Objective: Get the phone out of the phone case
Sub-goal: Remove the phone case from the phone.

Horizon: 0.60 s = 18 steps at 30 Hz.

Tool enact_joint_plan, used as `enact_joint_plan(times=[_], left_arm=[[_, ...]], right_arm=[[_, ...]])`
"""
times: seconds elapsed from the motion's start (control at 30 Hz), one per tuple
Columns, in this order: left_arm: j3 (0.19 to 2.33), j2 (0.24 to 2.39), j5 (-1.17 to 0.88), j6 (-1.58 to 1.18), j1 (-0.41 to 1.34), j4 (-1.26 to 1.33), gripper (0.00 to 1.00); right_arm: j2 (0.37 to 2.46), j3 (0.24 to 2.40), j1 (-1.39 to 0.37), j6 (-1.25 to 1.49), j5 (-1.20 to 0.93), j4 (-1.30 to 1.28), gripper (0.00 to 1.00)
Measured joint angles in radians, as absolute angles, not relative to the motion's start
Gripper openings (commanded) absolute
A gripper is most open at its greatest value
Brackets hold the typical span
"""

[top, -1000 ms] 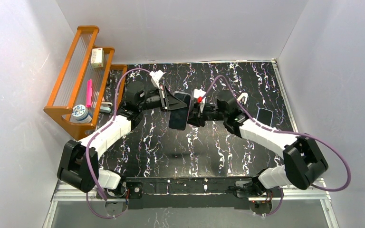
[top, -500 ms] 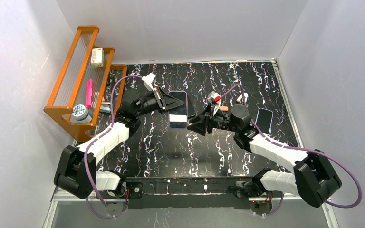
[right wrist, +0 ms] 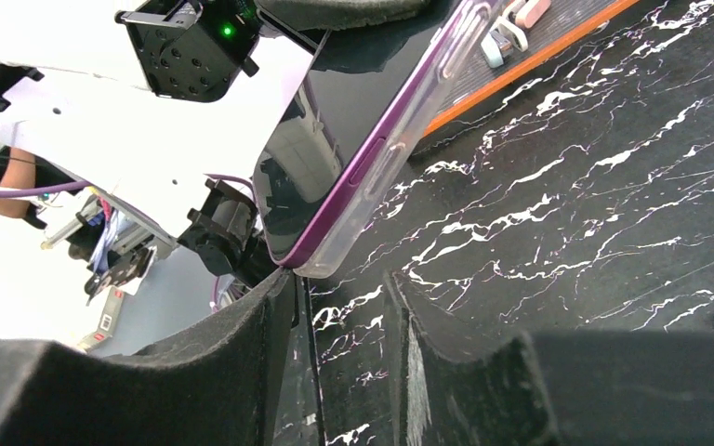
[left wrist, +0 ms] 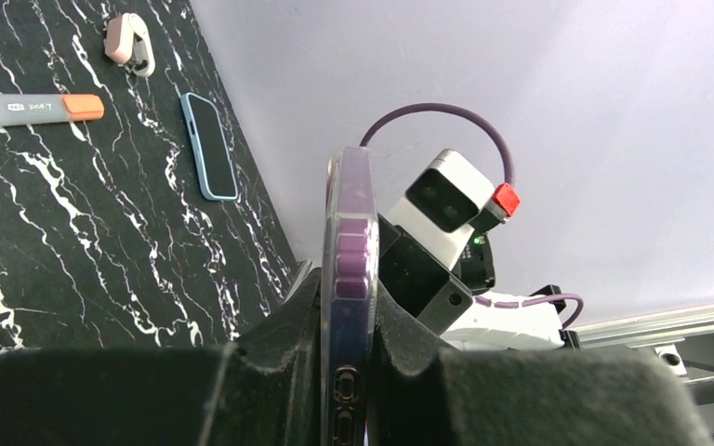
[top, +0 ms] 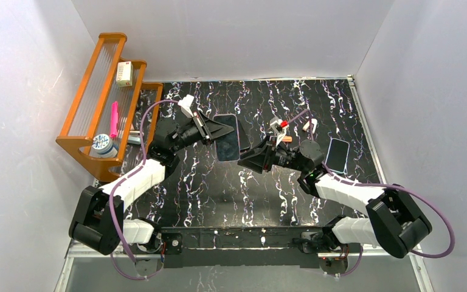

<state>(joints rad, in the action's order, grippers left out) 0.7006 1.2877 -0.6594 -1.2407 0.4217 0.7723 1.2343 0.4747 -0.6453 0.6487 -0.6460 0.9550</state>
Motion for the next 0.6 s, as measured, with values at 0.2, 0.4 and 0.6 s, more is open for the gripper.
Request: enact_joint_plan(times=[0.2, 0.4, 0.6], left_arm=[[0.699, 1.288, -0.657, -1.26, 0.419, 0.809, 0.0], [0.693, 1.287, -0.651, -1.28, 0.419, 0.837, 0.0], [0.682, 1.287, -0.624, -1.285, 0.43, 0.863, 0.0]], right_arm=[[1.267, 0.469, -0.646, 0.709, -0.644, 1.03, 0.42], [1.283, 0.459, -0.648, 0.754, -0.626, 1.079, 0.39], [1.315, 0.459, -0.649, 0.793, -0.612, 1.1, 0.39]])
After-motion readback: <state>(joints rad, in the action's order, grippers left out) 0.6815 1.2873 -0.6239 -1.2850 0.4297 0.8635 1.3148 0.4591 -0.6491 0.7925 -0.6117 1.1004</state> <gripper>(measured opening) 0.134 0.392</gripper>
